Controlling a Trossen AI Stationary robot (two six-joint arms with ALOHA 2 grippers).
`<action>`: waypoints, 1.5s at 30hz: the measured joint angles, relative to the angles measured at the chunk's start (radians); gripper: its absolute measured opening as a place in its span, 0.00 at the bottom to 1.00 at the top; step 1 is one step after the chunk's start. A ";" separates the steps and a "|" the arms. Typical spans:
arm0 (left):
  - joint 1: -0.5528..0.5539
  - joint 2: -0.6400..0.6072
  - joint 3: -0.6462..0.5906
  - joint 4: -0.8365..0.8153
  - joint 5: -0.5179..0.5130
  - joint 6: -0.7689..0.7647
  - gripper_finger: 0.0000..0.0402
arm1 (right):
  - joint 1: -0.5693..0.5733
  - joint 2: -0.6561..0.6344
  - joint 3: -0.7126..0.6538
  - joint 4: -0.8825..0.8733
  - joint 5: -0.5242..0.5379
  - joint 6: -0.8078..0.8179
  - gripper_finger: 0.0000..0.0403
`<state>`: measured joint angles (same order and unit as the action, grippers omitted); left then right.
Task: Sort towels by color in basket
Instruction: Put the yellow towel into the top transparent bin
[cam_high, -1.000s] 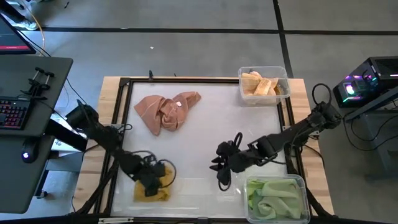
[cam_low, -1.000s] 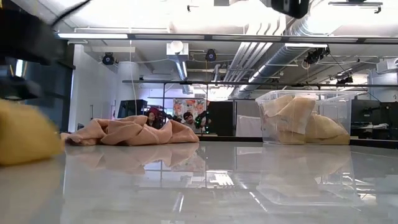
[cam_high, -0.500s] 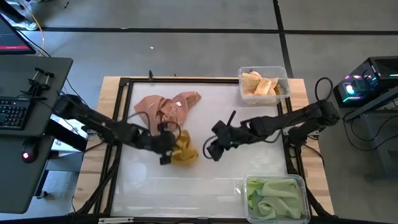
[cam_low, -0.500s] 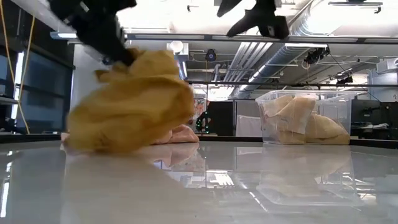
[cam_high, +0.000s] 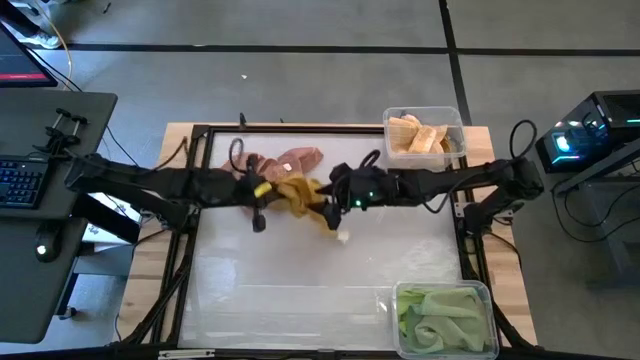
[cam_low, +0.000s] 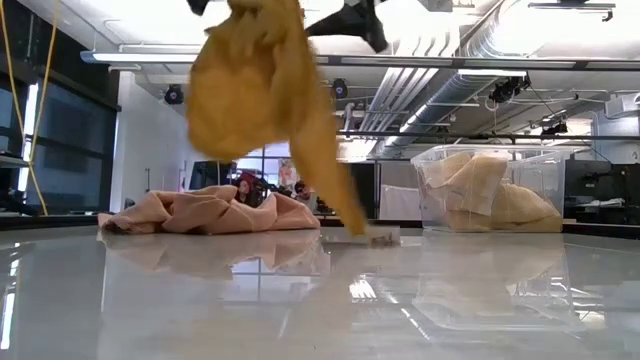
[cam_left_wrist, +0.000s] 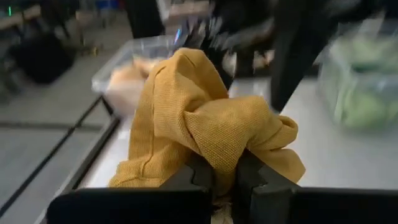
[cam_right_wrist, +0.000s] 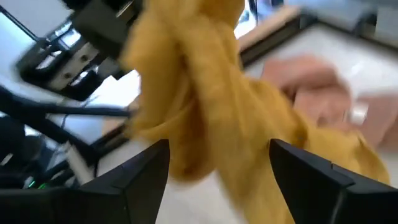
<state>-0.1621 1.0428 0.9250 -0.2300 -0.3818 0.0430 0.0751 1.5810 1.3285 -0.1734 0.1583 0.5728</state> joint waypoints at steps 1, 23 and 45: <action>0.012 -0.004 0.004 0.036 0.024 0.016 0.01 | -0.011 0.005 0.000 0.034 0.003 -0.034 0.68; 0.119 -0.016 0.010 0.215 0.175 0.037 0.29 | -0.028 0.051 0.000 0.311 0.096 -0.210 0.03; 0.119 -0.111 0.010 -0.169 0.069 -0.128 0.41 | -0.229 -0.632 0.000 -0.238 0.806 -0.404 0.01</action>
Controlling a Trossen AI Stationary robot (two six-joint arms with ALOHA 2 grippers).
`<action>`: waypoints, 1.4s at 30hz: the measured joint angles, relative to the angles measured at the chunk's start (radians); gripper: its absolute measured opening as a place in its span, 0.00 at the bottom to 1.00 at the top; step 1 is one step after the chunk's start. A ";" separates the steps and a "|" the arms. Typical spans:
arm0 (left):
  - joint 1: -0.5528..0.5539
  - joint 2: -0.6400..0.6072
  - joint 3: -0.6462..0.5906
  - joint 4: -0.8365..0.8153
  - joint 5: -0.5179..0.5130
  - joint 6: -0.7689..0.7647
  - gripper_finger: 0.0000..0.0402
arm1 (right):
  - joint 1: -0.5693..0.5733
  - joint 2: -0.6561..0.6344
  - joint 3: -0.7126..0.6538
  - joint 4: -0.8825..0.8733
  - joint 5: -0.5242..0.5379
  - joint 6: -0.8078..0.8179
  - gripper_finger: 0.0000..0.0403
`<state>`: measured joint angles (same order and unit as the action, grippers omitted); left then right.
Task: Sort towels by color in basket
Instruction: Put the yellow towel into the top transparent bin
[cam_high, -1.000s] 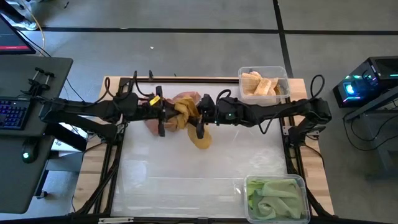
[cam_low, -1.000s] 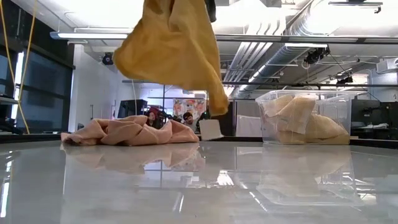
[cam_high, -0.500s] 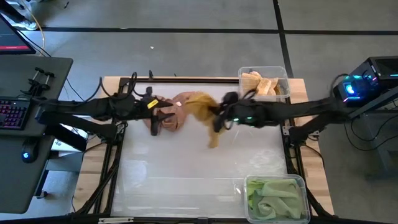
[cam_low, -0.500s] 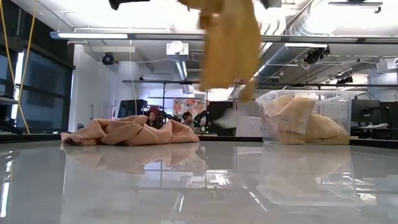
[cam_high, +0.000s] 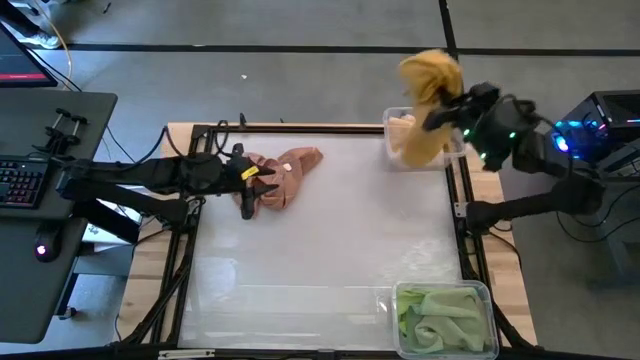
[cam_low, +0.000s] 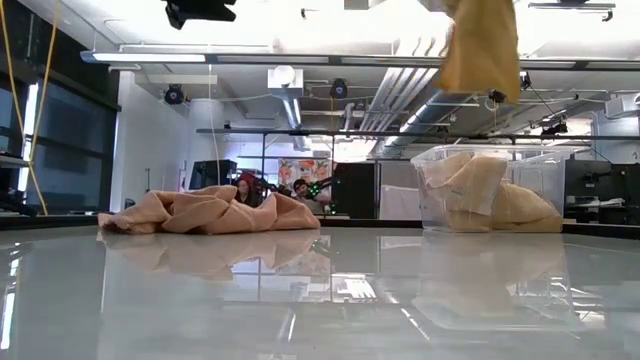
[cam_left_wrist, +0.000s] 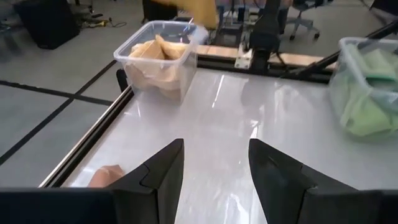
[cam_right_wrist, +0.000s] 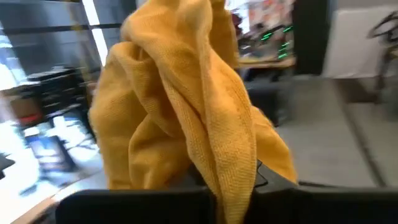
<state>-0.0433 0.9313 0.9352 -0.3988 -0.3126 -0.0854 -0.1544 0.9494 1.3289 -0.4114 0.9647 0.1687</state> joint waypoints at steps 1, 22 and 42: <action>0.000 0.010 0.000 0.001 -0.007 0.001 0.41 | -0.037 -0.008 0.000 0.000 -0.008 -0.018 0.01; 0.108 0.140 -0.001 0.249 -0.043 0.011 0.41 | -0.551 0.246 -0.002 -0.238 -0.541 -0.203 0.01; 0.396 0.177 -0.001 0.534 -0.073 0.010 0.41 | -0.816 0.375 -0.003 -0.793 -0.830 -0.239 0.01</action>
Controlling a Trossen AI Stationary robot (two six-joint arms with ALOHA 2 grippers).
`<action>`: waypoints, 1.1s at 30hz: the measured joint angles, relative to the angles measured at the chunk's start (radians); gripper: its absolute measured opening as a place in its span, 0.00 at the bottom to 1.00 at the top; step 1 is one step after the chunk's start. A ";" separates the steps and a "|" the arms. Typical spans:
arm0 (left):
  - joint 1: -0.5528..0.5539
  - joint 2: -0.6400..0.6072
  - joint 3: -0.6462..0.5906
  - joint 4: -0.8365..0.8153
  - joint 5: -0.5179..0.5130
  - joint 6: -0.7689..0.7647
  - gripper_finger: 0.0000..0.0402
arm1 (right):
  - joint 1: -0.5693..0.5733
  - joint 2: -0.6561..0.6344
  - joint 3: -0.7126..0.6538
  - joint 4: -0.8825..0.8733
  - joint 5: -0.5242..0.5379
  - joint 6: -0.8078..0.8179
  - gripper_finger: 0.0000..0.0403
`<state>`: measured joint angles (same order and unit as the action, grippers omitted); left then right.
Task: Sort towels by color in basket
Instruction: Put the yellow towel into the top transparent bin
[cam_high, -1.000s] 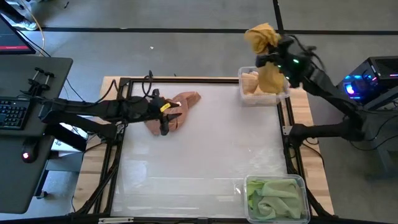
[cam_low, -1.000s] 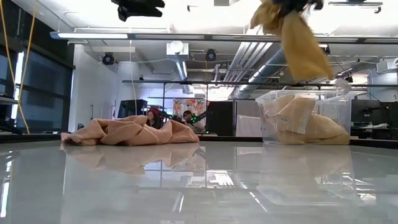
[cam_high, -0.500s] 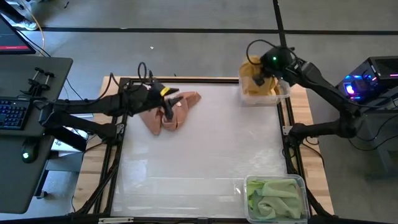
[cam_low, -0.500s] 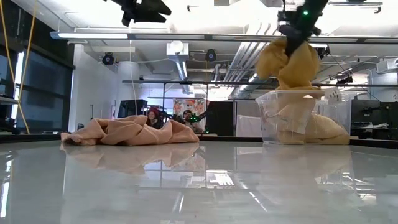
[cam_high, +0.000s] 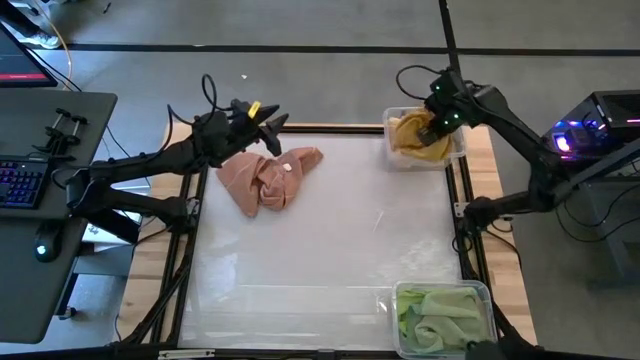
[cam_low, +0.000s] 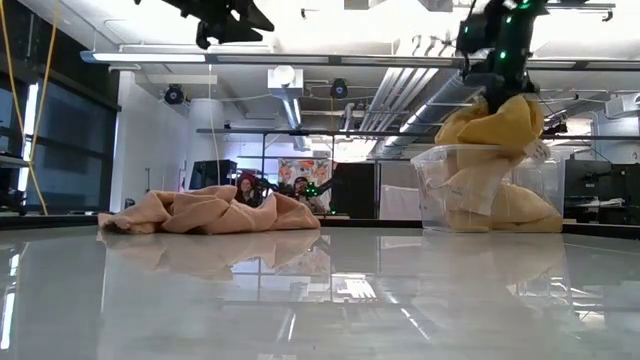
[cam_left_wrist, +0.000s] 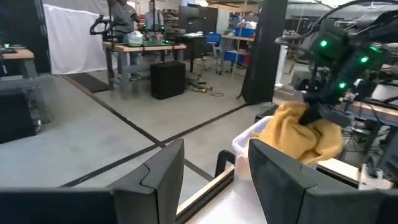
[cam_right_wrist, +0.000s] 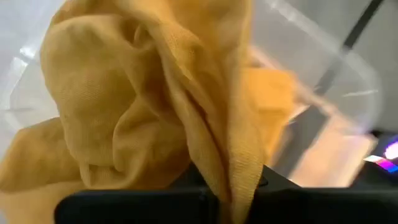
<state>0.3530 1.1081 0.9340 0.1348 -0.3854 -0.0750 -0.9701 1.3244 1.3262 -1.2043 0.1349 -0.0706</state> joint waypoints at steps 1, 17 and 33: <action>0.007 0.005 0.000 0.003 0.004 0.000 0.41 | -0.008 0.020 0.000 -0.009 -0.022 0.010 0.01; 0.028 0.041 0.000 0.012 0.060 -0.142 0.41 | -0.056 0.073 0.052 -0.008 0.050 -0.019 0.37; 0.201 0.046 0.000 -0.110 0.492 -0.110 0.41 | -0.032 0.009 0.169 -0.028 -0.173 0.380 0.23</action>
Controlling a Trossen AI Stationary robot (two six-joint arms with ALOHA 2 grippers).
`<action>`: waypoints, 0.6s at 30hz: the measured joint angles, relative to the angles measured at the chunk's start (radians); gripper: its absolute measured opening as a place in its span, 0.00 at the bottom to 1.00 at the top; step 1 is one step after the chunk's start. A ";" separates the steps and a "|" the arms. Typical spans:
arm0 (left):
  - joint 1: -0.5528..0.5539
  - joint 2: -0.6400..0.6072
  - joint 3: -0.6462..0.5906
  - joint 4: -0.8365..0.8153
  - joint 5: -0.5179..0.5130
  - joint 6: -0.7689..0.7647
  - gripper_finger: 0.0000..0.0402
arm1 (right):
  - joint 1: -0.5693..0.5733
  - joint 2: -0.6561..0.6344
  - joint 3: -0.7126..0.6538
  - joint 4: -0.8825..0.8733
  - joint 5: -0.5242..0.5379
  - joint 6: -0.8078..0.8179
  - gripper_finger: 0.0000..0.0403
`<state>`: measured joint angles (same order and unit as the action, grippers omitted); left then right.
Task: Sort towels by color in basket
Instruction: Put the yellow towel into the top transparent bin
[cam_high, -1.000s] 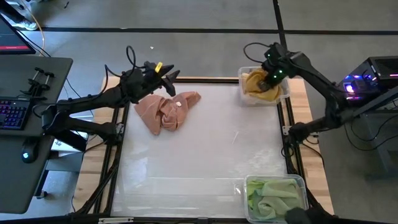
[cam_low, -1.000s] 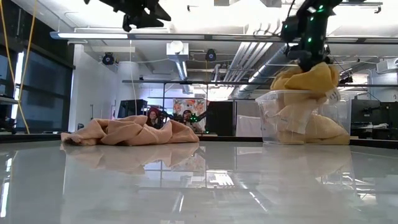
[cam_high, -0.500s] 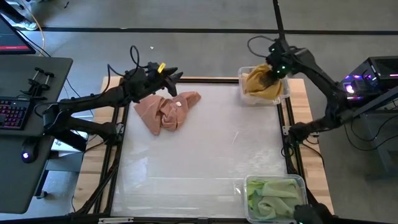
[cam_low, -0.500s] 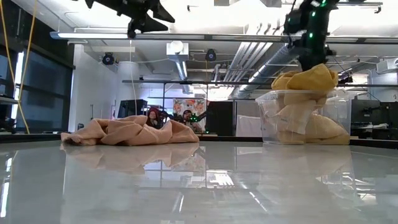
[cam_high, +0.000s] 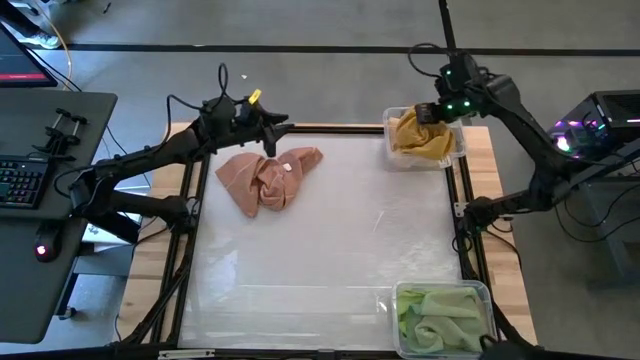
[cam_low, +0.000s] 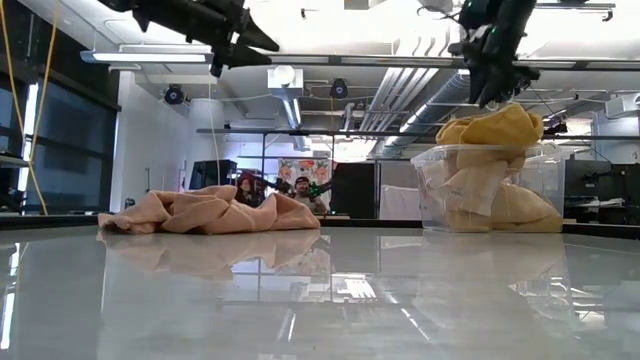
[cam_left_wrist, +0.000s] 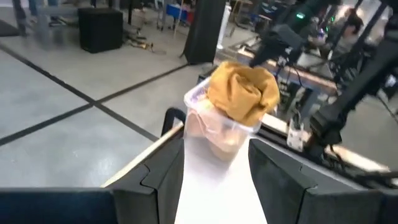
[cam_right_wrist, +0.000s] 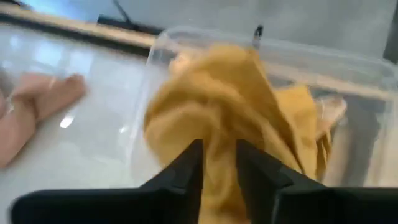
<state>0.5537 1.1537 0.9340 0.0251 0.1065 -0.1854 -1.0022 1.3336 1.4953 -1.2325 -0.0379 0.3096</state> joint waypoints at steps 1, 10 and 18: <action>0.000 0.000 0.000 -0.009 0.009 0.016 0.41 | 0.004 0.002 -0.027 0.044 0.015 0.005 0.20; 0.000 0.000 0.000 -0.033 0.041 0.075 0.41 | 0.007 0.058 -0.317 0.213 0.088 0.006 0.04; 0.001 0.000 0.000 0.019 0.030 0.092 0.41 | 0.000 0.069 -0.293 0.264 0.088 -0.043 0.00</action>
<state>0.5545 1.1534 0.9340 0.0439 0.1368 -0.0932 -1.0023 1.4029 1.2022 -0.9683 0.0498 0.2666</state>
